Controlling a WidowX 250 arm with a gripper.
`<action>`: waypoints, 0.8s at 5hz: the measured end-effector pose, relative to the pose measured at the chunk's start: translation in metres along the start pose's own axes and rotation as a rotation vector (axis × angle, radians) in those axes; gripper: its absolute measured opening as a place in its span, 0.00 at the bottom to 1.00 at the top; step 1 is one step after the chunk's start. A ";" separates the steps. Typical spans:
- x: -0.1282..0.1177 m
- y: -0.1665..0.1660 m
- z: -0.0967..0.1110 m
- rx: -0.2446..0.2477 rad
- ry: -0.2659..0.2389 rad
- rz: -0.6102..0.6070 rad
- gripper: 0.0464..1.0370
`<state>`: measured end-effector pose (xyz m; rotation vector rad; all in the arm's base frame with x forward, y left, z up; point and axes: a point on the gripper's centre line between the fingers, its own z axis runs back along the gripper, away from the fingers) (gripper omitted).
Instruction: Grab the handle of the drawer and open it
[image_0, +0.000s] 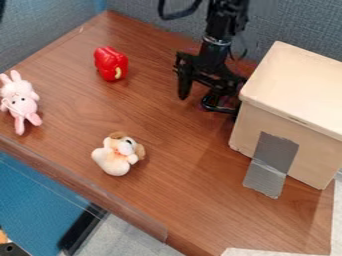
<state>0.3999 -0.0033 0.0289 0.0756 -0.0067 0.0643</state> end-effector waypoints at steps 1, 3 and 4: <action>-0.001 -0.001 -0.002 -0.009 -0.002 0.005 0.34; -0.008 -0.002 -0.007 -0.017 0.015 -0.004 0.09; -0.004 0.006 -0.005 0.024 -0.009 -0.017 0.08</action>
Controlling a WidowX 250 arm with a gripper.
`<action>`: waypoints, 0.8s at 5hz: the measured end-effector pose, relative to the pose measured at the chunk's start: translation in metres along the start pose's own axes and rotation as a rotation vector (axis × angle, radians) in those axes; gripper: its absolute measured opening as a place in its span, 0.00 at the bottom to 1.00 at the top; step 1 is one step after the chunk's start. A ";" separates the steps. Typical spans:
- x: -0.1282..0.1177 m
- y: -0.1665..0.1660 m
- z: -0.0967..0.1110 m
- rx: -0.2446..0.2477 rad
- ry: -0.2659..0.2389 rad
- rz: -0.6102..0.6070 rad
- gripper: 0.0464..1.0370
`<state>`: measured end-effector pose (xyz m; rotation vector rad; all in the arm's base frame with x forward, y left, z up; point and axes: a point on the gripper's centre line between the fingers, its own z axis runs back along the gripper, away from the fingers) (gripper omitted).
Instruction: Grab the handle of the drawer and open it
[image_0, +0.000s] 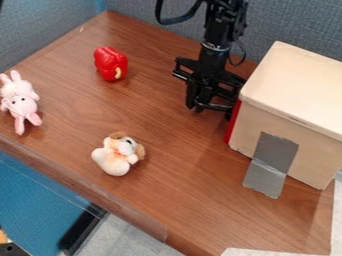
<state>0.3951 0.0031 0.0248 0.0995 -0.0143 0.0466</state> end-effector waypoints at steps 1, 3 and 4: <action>0.004 0.027 0.000 0.023 -0.009 0.033 0.08; 0.009 0.063 -0.002 0.062 -0.011 0.077 0.08; 0.009 0.063 -0.002 0.062 -0.013 0.077 0.08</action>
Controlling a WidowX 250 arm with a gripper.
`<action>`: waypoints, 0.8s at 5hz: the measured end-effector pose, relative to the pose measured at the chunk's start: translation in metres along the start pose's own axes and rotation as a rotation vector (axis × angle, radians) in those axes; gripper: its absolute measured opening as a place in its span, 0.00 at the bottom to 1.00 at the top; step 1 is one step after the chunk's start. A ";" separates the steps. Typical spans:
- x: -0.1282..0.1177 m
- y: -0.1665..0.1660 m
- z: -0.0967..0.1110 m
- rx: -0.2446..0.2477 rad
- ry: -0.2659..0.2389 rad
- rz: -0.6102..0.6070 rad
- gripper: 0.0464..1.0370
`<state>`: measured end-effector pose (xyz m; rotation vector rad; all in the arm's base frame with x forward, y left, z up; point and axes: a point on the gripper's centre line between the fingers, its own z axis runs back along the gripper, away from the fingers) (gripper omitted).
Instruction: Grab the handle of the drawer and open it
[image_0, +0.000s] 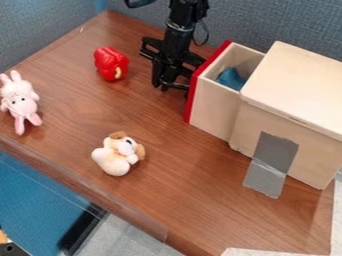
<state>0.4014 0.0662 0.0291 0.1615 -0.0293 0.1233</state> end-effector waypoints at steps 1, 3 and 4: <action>-0.001 -0.001 -0.001 -0.004 0.003 -0.002 0.13; -0.002 -0.003 0.003 -0.036 0.008 -0.023 0.68; 0.002 0.000 0.036 -0.047 -0.054 -0.029 0.94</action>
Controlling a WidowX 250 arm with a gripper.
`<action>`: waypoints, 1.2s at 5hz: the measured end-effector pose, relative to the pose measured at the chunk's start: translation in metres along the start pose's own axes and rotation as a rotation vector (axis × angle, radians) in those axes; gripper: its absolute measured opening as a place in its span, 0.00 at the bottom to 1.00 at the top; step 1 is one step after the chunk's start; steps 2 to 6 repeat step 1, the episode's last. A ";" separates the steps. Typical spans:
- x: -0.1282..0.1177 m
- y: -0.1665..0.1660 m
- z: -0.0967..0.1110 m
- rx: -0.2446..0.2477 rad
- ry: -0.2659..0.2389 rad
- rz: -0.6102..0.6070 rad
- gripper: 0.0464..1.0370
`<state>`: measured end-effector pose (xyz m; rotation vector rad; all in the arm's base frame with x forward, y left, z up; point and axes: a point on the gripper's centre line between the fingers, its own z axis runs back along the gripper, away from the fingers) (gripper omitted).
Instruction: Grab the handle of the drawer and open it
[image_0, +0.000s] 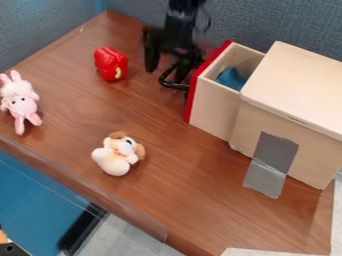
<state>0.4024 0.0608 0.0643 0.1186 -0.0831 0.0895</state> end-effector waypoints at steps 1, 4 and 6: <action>-0.001 0.001 0.031 0.001 -0.040 0.008 0.97; -0.001 0.001 0.031 0.001 -0.040 0.008 0.97; -0.001 0.001 0.031 0.001 -0.040 0.008 0.97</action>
